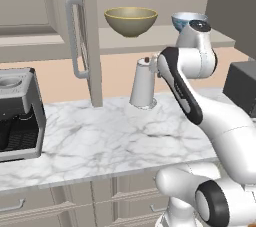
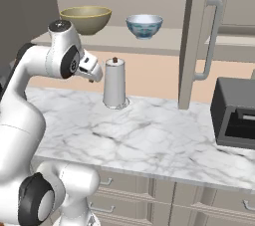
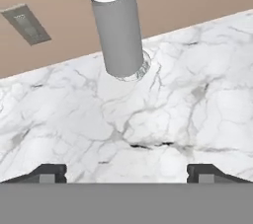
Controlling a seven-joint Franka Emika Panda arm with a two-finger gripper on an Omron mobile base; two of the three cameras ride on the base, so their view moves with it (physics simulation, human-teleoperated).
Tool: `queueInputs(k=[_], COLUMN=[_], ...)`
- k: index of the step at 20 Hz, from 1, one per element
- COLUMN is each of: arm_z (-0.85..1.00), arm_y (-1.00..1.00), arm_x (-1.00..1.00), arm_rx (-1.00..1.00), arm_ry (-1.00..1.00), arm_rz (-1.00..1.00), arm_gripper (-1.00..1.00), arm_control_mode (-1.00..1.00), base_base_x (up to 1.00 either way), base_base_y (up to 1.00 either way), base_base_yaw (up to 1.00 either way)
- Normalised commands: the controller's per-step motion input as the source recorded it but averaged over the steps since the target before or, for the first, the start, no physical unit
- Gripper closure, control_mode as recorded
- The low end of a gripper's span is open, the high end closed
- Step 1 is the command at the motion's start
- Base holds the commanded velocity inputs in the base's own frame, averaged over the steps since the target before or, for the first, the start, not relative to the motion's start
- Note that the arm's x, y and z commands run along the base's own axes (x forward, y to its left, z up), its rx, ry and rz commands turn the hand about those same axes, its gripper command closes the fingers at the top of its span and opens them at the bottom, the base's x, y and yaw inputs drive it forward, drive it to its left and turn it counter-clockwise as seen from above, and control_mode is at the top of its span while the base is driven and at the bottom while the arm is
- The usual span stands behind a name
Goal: Take the smaller bowl and place it next to the appetizer plate on the dining counter , and place the larger bowl next to the plate with cooked food.
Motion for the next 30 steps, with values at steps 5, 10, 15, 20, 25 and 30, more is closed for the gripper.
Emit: queueInputs(k=[5, 10, 15, 20, 25, 30], arm_z=[1.00, 0.93, 0.71, 0.27, 0.00, 0.00], arm_y=[0.00, 0.00, 0.00, 0.00, 0.00, 0.00], arm_x=[0.20, 0.21, 0.10, 0.43, 0.88, 0.82], arm_rx=[0.24, 0.24, 0.18, 0.16, 0.12, 0.05], arm_ry=[-0.20, -0.12, -0.08, -0.04, 0.00, 0.00], arm_rz=[-0.17, -0.14, -0.16, -0.05, 0.00, 0.00], arm_gripper=[-1.00, -1.00, -1.00, -1.00, -1.00, -1.00], arm_control_mode=[-1.00, -1.00, -1.00, -1.00, -1.00, -1.00], base_base_x=[0.00, 0.00, 0.00, 0.00, 0.00, 0.00], base_base_y=[0.00, 0.00, 0.00, 0.00, 0.00, 0.00], base_base_yaw=[0.00, 0.00, 0.00, 0.00, 0.00, 0.00])
